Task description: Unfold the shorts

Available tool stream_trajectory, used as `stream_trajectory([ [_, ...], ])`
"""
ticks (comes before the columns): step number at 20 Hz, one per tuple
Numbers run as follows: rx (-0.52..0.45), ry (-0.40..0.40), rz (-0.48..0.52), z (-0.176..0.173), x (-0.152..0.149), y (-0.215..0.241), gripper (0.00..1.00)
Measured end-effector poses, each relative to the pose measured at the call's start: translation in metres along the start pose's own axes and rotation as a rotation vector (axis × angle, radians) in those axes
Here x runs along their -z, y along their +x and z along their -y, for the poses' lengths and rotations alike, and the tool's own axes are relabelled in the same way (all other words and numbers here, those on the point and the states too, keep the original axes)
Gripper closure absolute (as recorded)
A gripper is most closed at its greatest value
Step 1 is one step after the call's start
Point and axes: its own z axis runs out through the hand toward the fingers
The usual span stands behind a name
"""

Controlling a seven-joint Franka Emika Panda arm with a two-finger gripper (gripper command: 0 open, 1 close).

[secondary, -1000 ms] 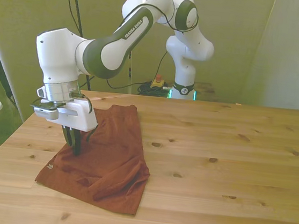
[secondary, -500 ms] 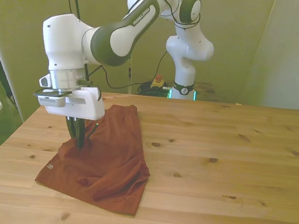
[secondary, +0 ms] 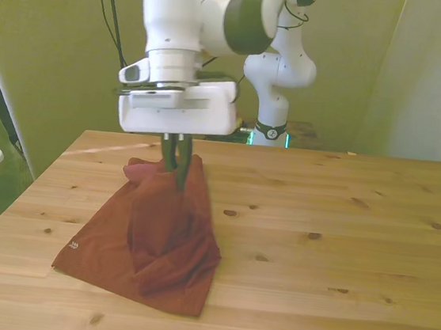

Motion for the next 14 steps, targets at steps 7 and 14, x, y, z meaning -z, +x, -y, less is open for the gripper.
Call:
stream_trajectory([
  [7, 0.145, -0.066, -0.032, 0.096, -0.023, -0.114, 1.00],
  [14, 0.186, -0.115, -0.043, 0.133, -0.062, -0.157, 0.00],
])
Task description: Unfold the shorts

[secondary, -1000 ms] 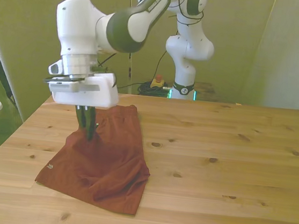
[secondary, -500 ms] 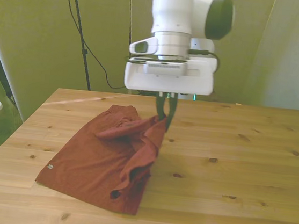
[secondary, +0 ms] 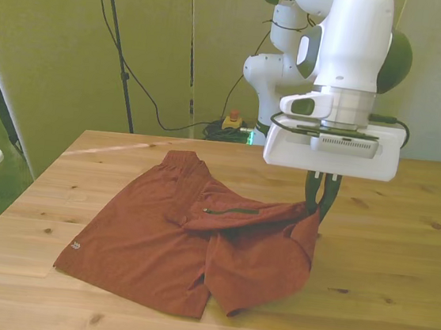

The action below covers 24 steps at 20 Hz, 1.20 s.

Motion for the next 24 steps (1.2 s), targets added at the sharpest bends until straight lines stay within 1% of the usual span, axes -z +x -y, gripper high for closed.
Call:
stream_trajectory([
  [3, 0.011, -0.013, 0.013, 0.010, -0.014, -0.003, 0.00],
  [6, 0.029, -0.022, 0.030, 0.021, -0.021, -0.012, 0.00],
  [11, 0.052, -0.043, 0.057, 0.037, -0.019, -0.026, 0.00],
  [14, 0.041, -0.049, 0.054, 0.034, -0.005, -0.018, 0.00],
  [16, 0.018, -0.068, 0.049, 0.017, 0.012, -0.002, 0.00],
  [19, -0.004, -0.114, 0.043, -0.026, 0.036, 0.025, 0.00],
  [22, -0.015, -0.142, 0.046, -0.074, 0.046, 0.045, 0.00],
  [24, -0.006, -0.166, 0.049, -0.108, 0.044, 0.061, 0.00],
])
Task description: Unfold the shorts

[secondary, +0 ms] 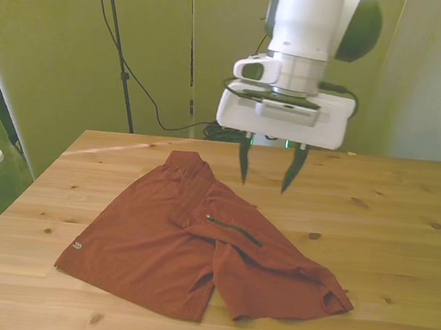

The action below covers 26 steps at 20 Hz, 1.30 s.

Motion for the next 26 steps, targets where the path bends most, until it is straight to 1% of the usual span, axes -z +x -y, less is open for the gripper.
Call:
stream_trajectory([
  [2, 0.009, -0.029, 0.005, -0.028, -0.013, 0.015, 0.00],
  [5, 0.030, -0.074, 0.000, -0.058, -0.038, 0.032, 0.00],
  [9, 0.063, -0.108, 0.001, -0.071, -0.073, 0.041, 0.00],
  [15, 0.086, -0.148, 0.013, -0.083, -0.121, 0.049, 0.00],
  [17, 0.085, -0.159, 0.018, -0.086, -0.132, 0.051, 0.00],
  [21, 0.087, -0.160, 0.013, -0.089, -0.145, 0.054, 0.00],
  [22, 0.087, -0.159, 0.013, -0.089, -0.147, 0.054, 1.00],
  [26, 0.096, -0.150, 0.009, -0.088, -0.151, 0.054, 1.00],
])
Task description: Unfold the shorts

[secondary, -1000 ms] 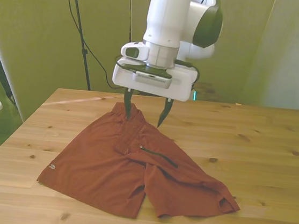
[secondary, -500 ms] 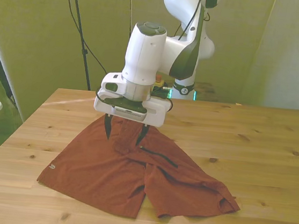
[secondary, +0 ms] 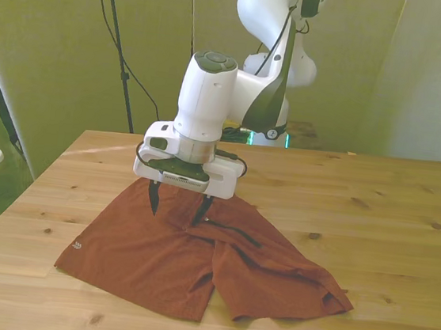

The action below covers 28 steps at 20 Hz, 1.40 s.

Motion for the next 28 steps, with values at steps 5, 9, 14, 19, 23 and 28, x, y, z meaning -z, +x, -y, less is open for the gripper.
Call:
stream_trajectory([
  [5, 0.006, 0.032, 0.004, 0.003, -0.001, 0.000, 1.00],
  [9, 0.006, 0.052, 0.015, 0.006, -0.003, 0.000, 1.00],
  [14, 0.012, 0.063, 0.019, 0.009, -0.004, 0.001, 1.00],
  [19, 0.013, 0.073, 0.024, 0.011, -0.003, 0.000, 1.00],
  [23, 0.017, 0.077, 0.023, 0.013, -0.001, -0.001, 1.00],
  [28, 0.014, 0.090, 0.016, 0.009, 0.010, -0.002, 1.00],
])
